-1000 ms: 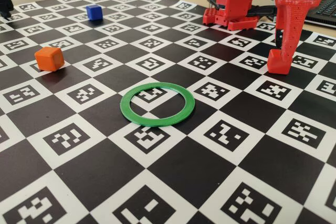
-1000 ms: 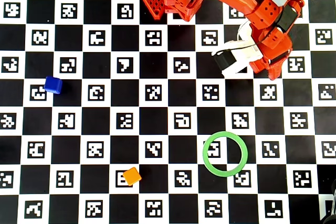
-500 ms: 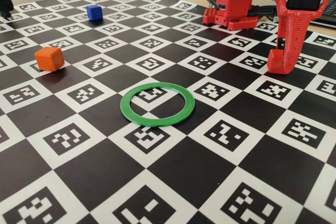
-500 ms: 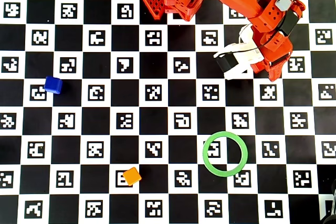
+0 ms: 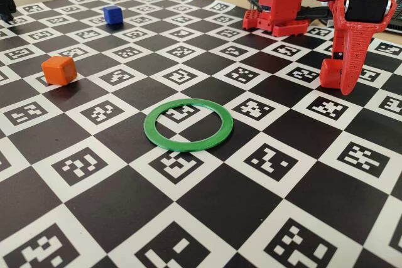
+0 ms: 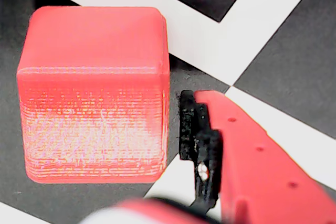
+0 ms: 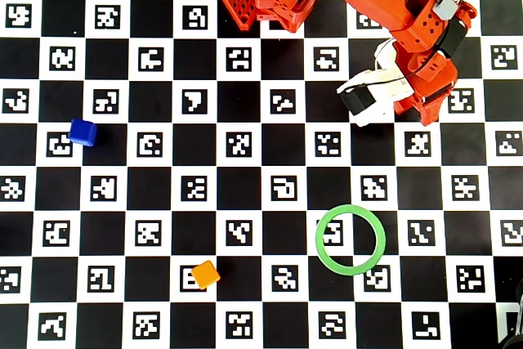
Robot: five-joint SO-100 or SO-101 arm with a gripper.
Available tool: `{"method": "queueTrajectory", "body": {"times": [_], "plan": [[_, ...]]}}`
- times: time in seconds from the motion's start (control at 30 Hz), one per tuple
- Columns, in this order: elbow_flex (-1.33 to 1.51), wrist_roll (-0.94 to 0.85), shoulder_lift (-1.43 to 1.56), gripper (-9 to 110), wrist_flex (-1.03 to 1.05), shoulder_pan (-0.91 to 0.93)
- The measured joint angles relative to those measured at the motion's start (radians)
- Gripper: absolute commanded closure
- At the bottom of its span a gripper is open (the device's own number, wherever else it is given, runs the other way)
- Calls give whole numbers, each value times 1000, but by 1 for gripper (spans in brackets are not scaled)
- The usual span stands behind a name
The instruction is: Grab the red cube then put it in the green circle then put the blue cube on top and finally the orange cube on top
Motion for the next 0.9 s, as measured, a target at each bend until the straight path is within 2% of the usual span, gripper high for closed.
{"method": "queueTrajectory", "body": {"times": [0.57,0.9], "plan": [[0,-63,0,95,0,25],[-2,-75,-2,96,26,25]]}}
